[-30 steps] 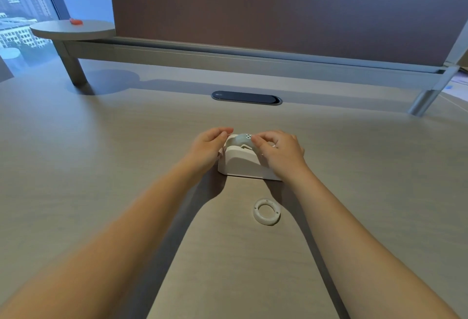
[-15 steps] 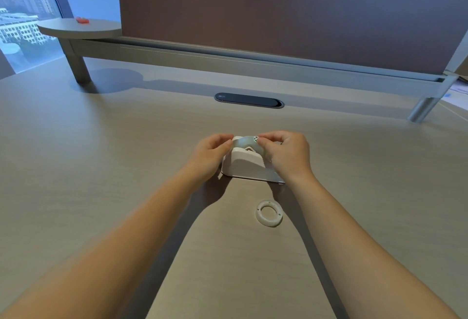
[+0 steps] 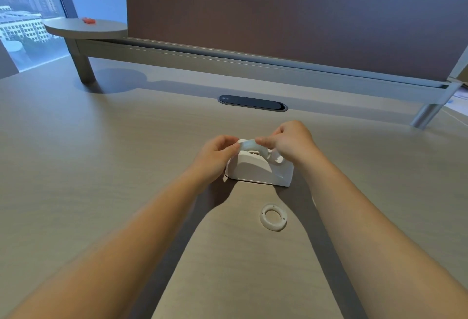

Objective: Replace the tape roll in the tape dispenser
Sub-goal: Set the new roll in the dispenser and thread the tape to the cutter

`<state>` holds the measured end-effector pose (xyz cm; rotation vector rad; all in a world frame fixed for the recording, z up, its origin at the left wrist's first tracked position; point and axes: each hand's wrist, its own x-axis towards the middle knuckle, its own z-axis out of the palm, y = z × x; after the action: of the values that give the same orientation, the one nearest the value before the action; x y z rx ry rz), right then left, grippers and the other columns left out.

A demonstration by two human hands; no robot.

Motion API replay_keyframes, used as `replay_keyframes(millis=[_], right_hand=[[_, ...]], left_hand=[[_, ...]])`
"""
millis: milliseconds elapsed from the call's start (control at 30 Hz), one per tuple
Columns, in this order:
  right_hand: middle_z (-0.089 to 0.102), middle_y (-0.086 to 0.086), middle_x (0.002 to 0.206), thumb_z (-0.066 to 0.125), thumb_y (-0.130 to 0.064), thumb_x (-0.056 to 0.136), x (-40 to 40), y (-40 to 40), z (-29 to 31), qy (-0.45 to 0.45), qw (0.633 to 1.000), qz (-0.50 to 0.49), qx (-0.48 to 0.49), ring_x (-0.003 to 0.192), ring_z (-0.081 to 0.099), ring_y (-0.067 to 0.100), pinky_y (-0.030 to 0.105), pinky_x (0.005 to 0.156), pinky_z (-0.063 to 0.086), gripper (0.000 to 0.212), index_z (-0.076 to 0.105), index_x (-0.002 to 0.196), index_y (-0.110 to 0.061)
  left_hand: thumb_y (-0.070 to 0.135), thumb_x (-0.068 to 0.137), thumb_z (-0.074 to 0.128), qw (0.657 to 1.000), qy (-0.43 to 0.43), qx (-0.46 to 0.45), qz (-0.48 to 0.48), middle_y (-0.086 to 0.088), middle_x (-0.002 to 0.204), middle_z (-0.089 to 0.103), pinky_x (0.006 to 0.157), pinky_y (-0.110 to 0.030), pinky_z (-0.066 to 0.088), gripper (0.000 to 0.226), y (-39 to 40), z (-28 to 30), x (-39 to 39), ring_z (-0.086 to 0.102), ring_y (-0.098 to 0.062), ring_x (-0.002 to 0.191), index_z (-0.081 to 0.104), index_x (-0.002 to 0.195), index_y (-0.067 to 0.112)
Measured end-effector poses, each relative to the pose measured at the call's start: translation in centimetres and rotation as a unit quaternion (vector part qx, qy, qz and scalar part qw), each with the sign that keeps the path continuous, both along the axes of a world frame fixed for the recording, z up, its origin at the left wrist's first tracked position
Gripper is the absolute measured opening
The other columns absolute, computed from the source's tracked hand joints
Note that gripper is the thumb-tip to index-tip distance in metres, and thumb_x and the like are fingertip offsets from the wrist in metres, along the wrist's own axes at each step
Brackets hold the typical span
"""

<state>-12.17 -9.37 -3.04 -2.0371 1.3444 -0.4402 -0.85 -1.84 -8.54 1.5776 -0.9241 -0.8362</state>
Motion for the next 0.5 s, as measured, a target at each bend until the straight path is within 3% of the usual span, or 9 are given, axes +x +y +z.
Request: replay_keyframes(millis=[100,200,267,333,400,500], right_hand=[[0.064,0.011,0.074,0.064,-0.021,0.079,-0.5,-0.4,0.7,-0.028,0.999,-0.008,0.017,0.077,0.059,0.026,0.040,0.074,0.049,0.030,0.051,0.054,-0.008],[0.068,0.019,0.084,0.057,-0.007,0.082,-1.0,-1.0,1.0,-0.065,0.997,-0.019,0.031,0.084,0.067,0.029,0.041,0.084,0.054,0.025,0.050,0.058,-0.009],[0.064,0.016,0.082,0.053,-0.004,0.084,-1.3,-1.4,1.2,-0.081,0.996,-0.021,0.040,0.077,0.068,0.025,0.034,0.073,0.055,0.025,0.047,0.061,-0.011],[0.062,0.013,0.083,0.050,-0.004,0.086,-1.8,-1.5,1.4,-0.102,0.993,-0.019,0.057,0.064,0.062,0.016,0.023,0.057,0.046,0.024,0.047,0.064,-0.013],[0.063,0.009,0.078,0.048,-0.004,0.087,-2.3,-1.7,1.4,-0.137,0.986,-0.022,0.090,0.063,0.058,0.013,0.026,0.063,0.043,0.023,0.049,0.066,-0.014],[0.061,0.003,0.067,0.052,-0.006,0.085,-3.1,-1.9,1.3,-0.176,0.975,-0.032,0.131,0.065,0.057,0.014,0.034,0.077,0.038,0.020,0.052,0.066,-0.014]], left_hand=[[0.028,0.088,0.047,1.000,-0.006,0.008,0.001,-0.002,0.109,0.057,0.098,-0.048,0.044,0.029,0.0,0.0,0.0,0.053,-0.027,0.109,0.054,0.112,0.015],[0.028,0.088,0.047,1.000,-0.005,0.011,0.004,-0.002,0.109,0.057,0.099,-0.048,0.043,0.029,0.0,0.1,0.0,0.053,-0.026,0.108,0.054,0.113,0.015],[0.028,0.088,0.047,1.000,-0.007,0.011,0.005,-0.002,0.108,0.057,0.098,-0.045,0.043,0.030,0.0,0.1,0.0,0.052,-0.024,0.105,0.054,0.113,0.014],[0.029,0.087,0.047,1.000,-0.010,0.009,0.002,-0.002,0.107,0.057,0.091,-0.041,0.044,0.030,0.0,0.1,0.0,0.051,-0.022,0.102,0.054,0.113,0.015],[0.029,0.088,0.046,1.000,-0.017,0.009,0.000,-0.002,0.108,0.057,0.084,-0.035,0.042,0.030,0.0,0.1,0.0,0.050,-0.020,0.099,0.054,0.113,0.015],[0.029,0.085,0.051,0.999,-0.038,0.010,0.004,-0.007,0.117,0.057,0.088,-0.035,0.043,0.033,0.1,0.0,-0.2,0.050,-0.020,0.104,0.052,0.114,0.014]])
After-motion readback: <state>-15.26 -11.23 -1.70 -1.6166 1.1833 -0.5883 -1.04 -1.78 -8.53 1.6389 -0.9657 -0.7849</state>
